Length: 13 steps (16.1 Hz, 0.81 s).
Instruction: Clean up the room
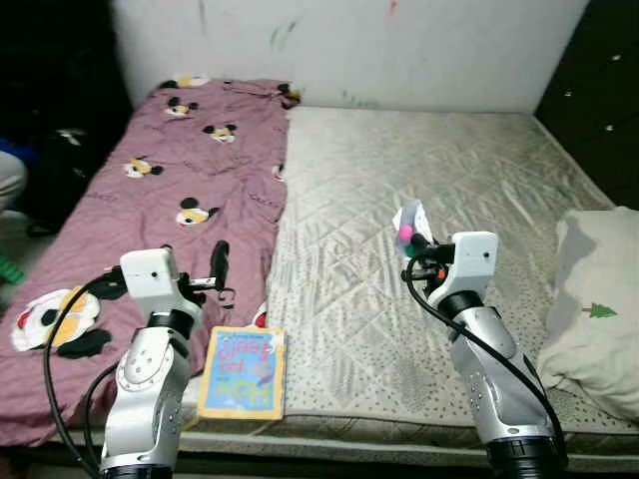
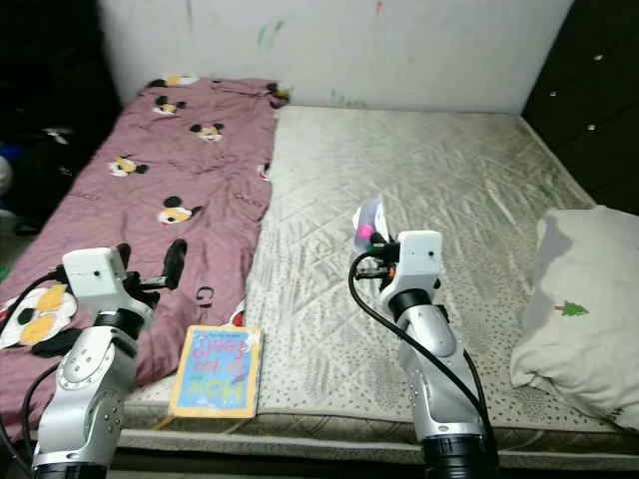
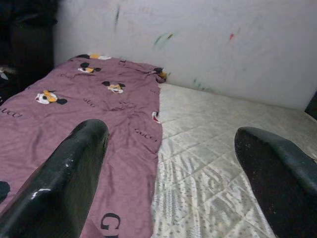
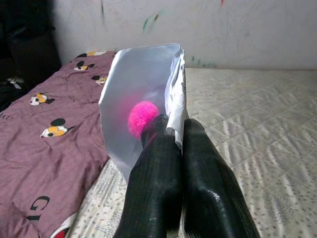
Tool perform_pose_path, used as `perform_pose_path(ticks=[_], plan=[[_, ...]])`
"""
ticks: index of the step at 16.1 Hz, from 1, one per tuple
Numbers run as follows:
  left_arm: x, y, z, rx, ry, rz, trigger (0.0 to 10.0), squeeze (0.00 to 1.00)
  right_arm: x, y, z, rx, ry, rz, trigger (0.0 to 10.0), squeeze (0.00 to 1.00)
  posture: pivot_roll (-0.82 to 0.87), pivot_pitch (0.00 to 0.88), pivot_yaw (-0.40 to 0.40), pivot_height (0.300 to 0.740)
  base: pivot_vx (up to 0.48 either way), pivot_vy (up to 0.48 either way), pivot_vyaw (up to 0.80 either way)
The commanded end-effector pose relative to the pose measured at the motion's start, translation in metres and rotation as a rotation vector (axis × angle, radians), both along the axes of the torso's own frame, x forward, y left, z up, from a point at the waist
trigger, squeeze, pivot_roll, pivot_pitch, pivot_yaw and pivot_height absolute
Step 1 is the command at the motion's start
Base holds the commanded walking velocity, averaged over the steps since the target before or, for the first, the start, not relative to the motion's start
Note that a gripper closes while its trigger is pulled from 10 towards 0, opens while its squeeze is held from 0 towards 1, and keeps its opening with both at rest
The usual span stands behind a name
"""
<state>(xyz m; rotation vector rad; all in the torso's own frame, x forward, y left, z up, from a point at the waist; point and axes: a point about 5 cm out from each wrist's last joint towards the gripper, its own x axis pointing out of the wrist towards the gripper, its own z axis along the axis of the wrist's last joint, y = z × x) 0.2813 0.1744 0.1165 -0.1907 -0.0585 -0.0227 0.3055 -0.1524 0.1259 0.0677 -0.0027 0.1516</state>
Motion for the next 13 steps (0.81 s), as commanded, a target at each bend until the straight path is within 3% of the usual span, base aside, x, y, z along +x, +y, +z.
perform_pose_path(ticks=[1, 13], plan=[[0.0013, -0.0031, 0.0012, 0.002, -0.002, -0.02, 10.0, 0.0, 0.0003, -0.0037, 0.0008, -0.004, -0.009, -0.013, 10.0, 0.0, -0.1, 0.0, -0.001, 0.74, 0.0, 0.42, 0.0], [0.0009, -0.0053, 0.0005, -0.014, -0.002, -0.022, 10.0, 0.0, -0.0005, 0.0028, -0.0019, -0.033, -0.009, 0.041, 10.0, 0.0, -0.1, 0.0, -0.006, 0.74, 0.0, 0.48, 0.0]])
